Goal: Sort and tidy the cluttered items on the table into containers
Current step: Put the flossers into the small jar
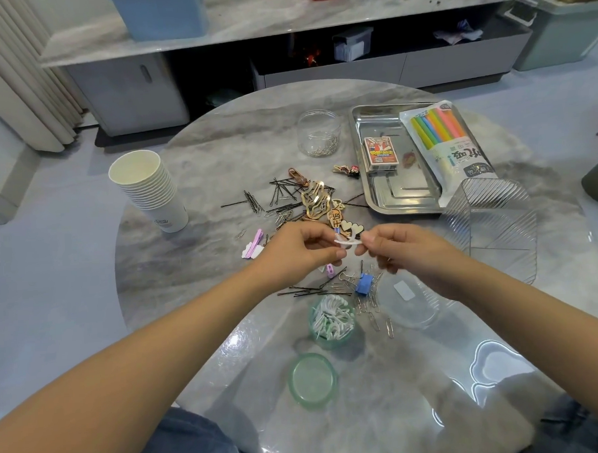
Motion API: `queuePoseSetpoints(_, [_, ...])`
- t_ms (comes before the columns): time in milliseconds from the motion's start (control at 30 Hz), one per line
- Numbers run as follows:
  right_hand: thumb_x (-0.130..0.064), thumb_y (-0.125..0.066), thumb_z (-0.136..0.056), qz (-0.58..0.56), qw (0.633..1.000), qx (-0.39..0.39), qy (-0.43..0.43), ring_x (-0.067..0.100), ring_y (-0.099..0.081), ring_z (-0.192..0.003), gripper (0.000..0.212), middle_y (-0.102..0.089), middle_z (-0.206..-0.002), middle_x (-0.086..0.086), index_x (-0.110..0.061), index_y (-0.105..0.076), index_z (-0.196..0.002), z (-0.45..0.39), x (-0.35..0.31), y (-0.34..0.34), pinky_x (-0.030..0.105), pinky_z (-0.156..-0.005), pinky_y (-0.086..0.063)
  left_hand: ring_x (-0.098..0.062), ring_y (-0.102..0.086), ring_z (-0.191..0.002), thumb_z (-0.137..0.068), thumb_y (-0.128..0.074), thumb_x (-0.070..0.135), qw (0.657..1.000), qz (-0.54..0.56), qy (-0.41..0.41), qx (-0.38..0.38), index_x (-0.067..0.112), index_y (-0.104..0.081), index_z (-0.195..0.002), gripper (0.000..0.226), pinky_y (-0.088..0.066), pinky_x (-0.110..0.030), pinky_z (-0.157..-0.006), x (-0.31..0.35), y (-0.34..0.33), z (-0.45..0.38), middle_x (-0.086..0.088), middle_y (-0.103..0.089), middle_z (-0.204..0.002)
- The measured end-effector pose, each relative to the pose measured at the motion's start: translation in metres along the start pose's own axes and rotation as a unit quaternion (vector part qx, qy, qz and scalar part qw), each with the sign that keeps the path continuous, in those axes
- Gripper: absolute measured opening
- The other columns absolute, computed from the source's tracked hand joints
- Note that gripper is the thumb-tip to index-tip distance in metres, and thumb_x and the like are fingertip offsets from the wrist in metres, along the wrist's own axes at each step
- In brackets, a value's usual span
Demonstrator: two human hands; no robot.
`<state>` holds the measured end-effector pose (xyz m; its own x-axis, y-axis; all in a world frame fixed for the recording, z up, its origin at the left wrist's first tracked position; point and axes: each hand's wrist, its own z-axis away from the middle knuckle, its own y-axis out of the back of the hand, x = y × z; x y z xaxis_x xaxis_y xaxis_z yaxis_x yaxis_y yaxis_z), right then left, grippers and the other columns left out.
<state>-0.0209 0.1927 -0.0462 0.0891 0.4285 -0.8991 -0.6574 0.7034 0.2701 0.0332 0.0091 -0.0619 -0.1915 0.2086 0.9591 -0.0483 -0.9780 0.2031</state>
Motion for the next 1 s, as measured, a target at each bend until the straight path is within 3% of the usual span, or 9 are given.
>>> queuePoseSetpoints(67, [-0.034, -0.058, -0.088, 0.111, 0.990, 0.058, 0.062, 0.010, -0.050, -0.071, 0.016, -0.056, -0.078, 0.003, -0.036, -0.071, -0.079, 0.000, 0.000, -0.002, 0.027, -0.067, -0.038, -0.004, -0.067, -0.066, -0.081, -0.069, 0.002, 0.999, 0.047, 0.024, 0.003, 0.004, -0.064, -0.091, 0.012, -0.046, -0.011, -0.058, 0.001, 0.000, 0.000, -0.006, -0.070, -0.078])
queuePoseSetpoints(167, [-0.031, -0.063, -0.086, 0.108, 0.988, 0.084, 0.077, 0.009, -0.051, -0.078, 0.013, -0.056, -0.084, -0.002, -0.042, -0.068, -0.081, -0.002, 0.003, -0.007, 0.022, -0.068, -0.038, -0.003, -0.065, -0.066, -0.080, -0.070, 0.004, 0.994, 0.090, 0.064, 0.013, 0.007, -0.066, -0.087, 0.009, -0.047, -0.012, -0.058, 0.002, -0.003, -0.001, -0.005, -0.070, -0.079])
queuePoseSetpoints(267, [-0.028, -0.067, -0.083, 0.047, 0.992, 0.096, 0.066, 0.009, -0.058, -0.081, 0.010, -0.064, -0.087, 0.000, -0.036, -0.071, -0.087, -0.001, 0.006, -0.013, 0.017, -0.068, -0.042, 0.002, -0.056, -0.054, -0.078, -0.072, 0.005, 0.993, 0.079, 0.083, 0.029, 0.015, -0.069, -0.077, 0.011, -0.044, -0.013, -0.055, 0.004, -0.005, -0.002, 0.006, -0.065, -0.065])
queuePoseSetpoints(400, [-0.031, -0.063, -0.085, -0.016, 0.995, 0.089, 0.036, 0.005, -0.058, -0.080, 0.012, -0.065, -0.090, 0.004, -0.026, -0.074, -0.089, -0.001, 0.008, -0.019, 0.013, -0.068, -0.042, -0.008, -0.065, -0.057, -0.080, -0.066, -0.006, 0.975, 0.197, 0.101, 0.017, 0.006, -0.067, -0.078, 0.012, -0.055, -0.017, -0.059, 0.009, -0.006, 0.001, -0.002, -0.068, -0.063])
queuePoseSetpoints(600, [-0.025, -0.053, -0.093, -0.020, 0.995, 0.083, 0.057, 0.009, -0.037, -0.054, 0.038, -0.044, -0.055, -0.002, 0.000, -0.058, -0.065, 0.003, 0.013, -0.027, 0.022, -0.056, -0.032, -0.015, -0.070, -0.063, -0.079, -0.064, -0.011, 0.971, 0.222, 0.088, 0.022, 0.002, -0.065, -0.082, 0.013, -0.058, -0.021, -0.065, 0.014, -0.008, 0.004, -0.009, -0.070, -0.067])
queuePoseSetpoints(700, [-0.015, -0.053, -0.094, -0.042, 0.996, 0.064, 0.055, 0.011, -0.044, -0.057, 0.031, -0.052, -0.061, 0.003, -0.008, -0.063, -0.065, 0.003, 0.011, -0.027, 0.027, -0.059, -0.037, -0.012, -0.068, -0.066, -0.080, -0.068, -0.003, 0.984, 0.159, 0.069, 0.031, 0.006, -0.067, -0.087, 0.011, -0.057, -0.020, -0.063, 0.013, -0.008, 0.005, -0.007, -0.070, -0.072])
queuePoseSetpoints(833, [-0.019, -0.055, -0.092, 0.114, 0.990, 0.061, 0.055, 0.011, -0.047, -0.056, 0.028, -0.057, -0.060, -0.001, -0.017, -0.067, -0.066, 0.004, 0.007, -0.025, 0.029, -0.063, -0.039, -0.007, -0.064, -0.063, -0.081, -0.072, 0.009, 0.995, 0.073, 0.058, 0.043, 0.008, -0.070, -0.086, 0.006, -0.051, -0.018, -0.058, 0.011, -0.008, 0.006, -0.002, -0.068, -0.073])
queuePoseSetpoints(900, [-0.016, -0.057, -0.091, 0.108, 0.990, 0.076, 0.046, 0.000, -0.052, -0.054, 0.016, -0.061, -0.066, -0.006, -0.024, -0.071, -0.087, 0.003, 0.000, -0.019, 0.020, -0.060, -0.043, -0.003, -0.062, -0.059, -0.081, -0.072, 0.013, 0.997, 0.016, 0.053, 0.056, 0.012, -0.070, -0.081, 0.003, -0.051, -0.019, -0.060, 0.012, -0.005, 0.006, 0.001, -0.067, -0.068])
queuePoseSetpoints(1000, [-0.016, -0.063, -0.087, 0.027, 0.992, 0.086, 0.083, 0.000, -0.062, -0.067, 0.028, -0.065, -0.083, -0.006, -0.024, -0.063, -0.114, 0.001, -0.006, -0.009, 0.015, -0.060, -0.049, -0.006, -0.056, -0.059, -0.081, -0.073, 0.025, 0.987, -0.154, 0.001, 0.042, 0.019, -0.068, -0.076, 0.009, -0.046, -0.020, -0.062, 0.011, -0.001, 0.006, 0.004, -0.065, -0.066])
